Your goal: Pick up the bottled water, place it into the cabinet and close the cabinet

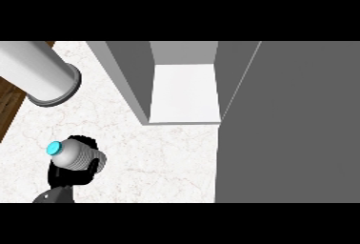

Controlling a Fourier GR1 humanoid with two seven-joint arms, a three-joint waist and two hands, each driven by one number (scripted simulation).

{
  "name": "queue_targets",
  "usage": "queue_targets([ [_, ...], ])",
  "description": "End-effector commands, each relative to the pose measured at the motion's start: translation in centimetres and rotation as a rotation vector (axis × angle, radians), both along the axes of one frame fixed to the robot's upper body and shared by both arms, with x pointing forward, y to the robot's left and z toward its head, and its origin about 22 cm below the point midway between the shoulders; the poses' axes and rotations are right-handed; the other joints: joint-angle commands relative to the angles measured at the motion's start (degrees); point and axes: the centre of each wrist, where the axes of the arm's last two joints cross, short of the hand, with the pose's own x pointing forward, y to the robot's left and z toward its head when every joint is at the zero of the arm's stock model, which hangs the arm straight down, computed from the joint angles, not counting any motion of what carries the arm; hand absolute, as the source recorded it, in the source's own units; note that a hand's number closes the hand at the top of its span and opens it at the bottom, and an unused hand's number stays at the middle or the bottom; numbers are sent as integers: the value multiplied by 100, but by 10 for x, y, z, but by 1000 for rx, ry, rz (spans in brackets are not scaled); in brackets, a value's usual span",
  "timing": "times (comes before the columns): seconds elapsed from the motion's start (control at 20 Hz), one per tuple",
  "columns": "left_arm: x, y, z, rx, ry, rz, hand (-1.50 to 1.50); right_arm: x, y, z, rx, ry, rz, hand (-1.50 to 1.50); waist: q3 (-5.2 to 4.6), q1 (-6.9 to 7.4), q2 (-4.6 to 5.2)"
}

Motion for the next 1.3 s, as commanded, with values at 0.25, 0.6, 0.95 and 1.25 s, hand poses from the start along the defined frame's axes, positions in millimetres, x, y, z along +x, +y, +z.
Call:
queue_targets([
  [0.25, 36, -61, 38, 28, -35, -112, 150, -7, 17, 36, 40, -92, 24, -150, 11, 39, -27],
  [0.6, 43, -119, 76, 33, -45, -142, 150, -10, 23, 44, 36, -77, 30, -150, 7, 67, -35],
  [0.95, 65, -167, 109, 91, -53, -139, 150, -4, 12, 46, 28, -80, 53, -150, 3, 16, -4],
  [1.25, 92, -193, 127, 142, -52, -76, 150, -9, 12, 38, 53, -80, 47, -150, 2, -73, 8],
])
